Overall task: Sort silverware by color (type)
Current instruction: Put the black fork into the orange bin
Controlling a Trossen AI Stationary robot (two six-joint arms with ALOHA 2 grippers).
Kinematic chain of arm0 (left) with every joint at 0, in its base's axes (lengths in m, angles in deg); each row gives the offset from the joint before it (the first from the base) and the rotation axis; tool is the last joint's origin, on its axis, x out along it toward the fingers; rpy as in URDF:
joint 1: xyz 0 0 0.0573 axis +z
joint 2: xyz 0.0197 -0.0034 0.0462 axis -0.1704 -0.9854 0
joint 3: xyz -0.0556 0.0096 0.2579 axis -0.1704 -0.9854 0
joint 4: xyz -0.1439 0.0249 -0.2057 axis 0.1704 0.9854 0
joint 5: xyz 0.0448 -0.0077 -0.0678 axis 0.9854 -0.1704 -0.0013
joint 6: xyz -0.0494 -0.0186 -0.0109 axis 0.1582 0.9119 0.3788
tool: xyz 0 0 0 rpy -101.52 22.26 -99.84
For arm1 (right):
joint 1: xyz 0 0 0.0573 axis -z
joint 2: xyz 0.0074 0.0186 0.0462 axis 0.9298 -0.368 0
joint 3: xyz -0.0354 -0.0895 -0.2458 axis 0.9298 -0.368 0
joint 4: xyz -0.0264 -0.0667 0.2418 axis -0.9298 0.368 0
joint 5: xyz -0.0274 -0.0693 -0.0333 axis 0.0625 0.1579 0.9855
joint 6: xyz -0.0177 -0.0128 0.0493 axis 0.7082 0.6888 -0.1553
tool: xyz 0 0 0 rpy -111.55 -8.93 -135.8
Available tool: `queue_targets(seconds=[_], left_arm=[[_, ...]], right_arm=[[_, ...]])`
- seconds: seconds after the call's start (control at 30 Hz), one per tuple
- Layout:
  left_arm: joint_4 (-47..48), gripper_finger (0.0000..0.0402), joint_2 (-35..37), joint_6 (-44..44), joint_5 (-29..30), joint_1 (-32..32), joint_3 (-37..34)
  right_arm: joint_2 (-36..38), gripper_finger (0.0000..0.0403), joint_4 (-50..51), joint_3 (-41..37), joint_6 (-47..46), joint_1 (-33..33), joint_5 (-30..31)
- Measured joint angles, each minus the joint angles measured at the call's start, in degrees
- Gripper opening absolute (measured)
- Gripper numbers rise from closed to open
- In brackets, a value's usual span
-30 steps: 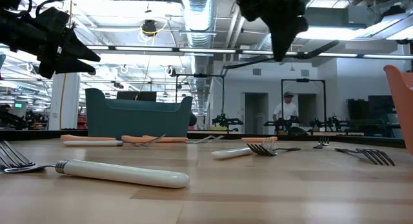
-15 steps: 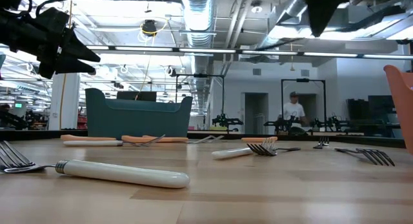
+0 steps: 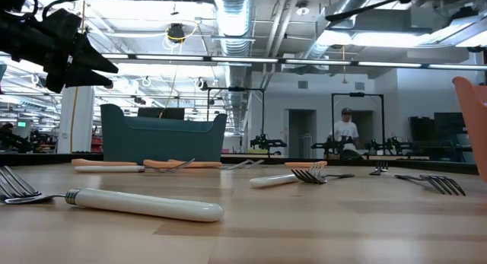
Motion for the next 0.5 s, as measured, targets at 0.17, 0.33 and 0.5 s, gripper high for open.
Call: queue_targets(seconds=[0.17,0.33,0.5], left_arm=[[0.0,0.0235,0.0,0.0,0.0,0.0,0.0],[0.0,0.0235,0.0,0.0,0.0,0.0,0.0],[0.0,0.0235,0.0,0.0,0.2,0.0,0.0]], right_arm=[[0.0,0.0029,0.0,0.0,-4.9,-3.2,0.0],[-0.1,0.0032,0.0,0.0,-11.6,-7.3,0.0],[-0.1,0.0030,0.0,-0.3,-18.5,-11.2,0.0]])
